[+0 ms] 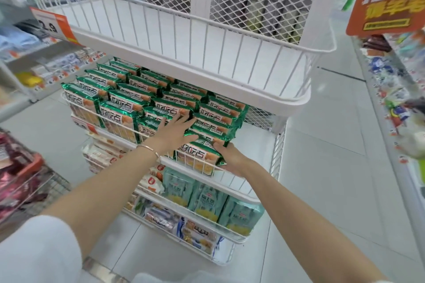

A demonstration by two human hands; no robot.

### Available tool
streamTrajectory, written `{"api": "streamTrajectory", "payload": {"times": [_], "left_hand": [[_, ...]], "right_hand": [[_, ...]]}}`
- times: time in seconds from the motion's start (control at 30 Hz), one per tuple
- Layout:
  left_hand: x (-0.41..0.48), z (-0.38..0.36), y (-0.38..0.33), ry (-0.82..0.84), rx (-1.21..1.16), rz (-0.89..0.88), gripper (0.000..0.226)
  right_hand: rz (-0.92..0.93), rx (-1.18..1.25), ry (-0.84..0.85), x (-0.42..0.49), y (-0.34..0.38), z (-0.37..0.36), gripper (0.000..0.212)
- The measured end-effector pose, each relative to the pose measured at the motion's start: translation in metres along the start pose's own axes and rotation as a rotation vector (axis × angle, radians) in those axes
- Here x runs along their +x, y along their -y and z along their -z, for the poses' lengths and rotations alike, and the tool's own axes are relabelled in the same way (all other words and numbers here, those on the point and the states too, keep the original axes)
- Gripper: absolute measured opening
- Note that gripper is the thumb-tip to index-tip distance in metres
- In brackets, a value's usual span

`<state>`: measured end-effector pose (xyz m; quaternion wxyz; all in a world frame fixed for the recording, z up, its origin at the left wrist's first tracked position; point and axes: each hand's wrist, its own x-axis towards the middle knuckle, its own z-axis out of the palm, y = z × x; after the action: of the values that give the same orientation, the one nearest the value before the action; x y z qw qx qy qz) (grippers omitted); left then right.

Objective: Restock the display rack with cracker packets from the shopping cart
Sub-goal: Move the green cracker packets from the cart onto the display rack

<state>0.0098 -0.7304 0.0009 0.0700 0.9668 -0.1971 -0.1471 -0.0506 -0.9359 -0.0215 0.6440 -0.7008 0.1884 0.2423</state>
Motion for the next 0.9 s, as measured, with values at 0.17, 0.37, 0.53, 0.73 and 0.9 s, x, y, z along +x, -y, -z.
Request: {"api": "streamTrajectory", "payload": {"times": [0.17, 0.37, 0.53, 0.73, 0.9], "left_hand": [[0.000, -0.003, 0.005, -0.005, 0.141, -0.036, 0.077], [-0.013, -0.020, 0.012, -0.165, 0.104, -0.086, 0.091], [-0.005, -0.006, 0.003, -0.042, 0.180, -0.009, 0.070], [-0.026, 0.001, 0.015, -0.289, 0.042, -0.056, 0.061], [-0.066, 0.006, 0.077, -0.472, -0.036, 0.117, 0.047]], "right_hand": [[0.508, -0.564, -0.327, -0.020, -0.007, -0.013, 0.085], [0.625, -1.052, -0.229, -0.019, -0.026, 0.002, 0.061], [0.519, -1.245, -0.299, -0.013, -0.007, -0.013, 0.055], [0.574, -1.263, -0.386, -0.019, 0.024, -0.020, 0.042], [0.806, -1.241, -0.412, -0.021, 0.018, -0.081, 0.043]]}}
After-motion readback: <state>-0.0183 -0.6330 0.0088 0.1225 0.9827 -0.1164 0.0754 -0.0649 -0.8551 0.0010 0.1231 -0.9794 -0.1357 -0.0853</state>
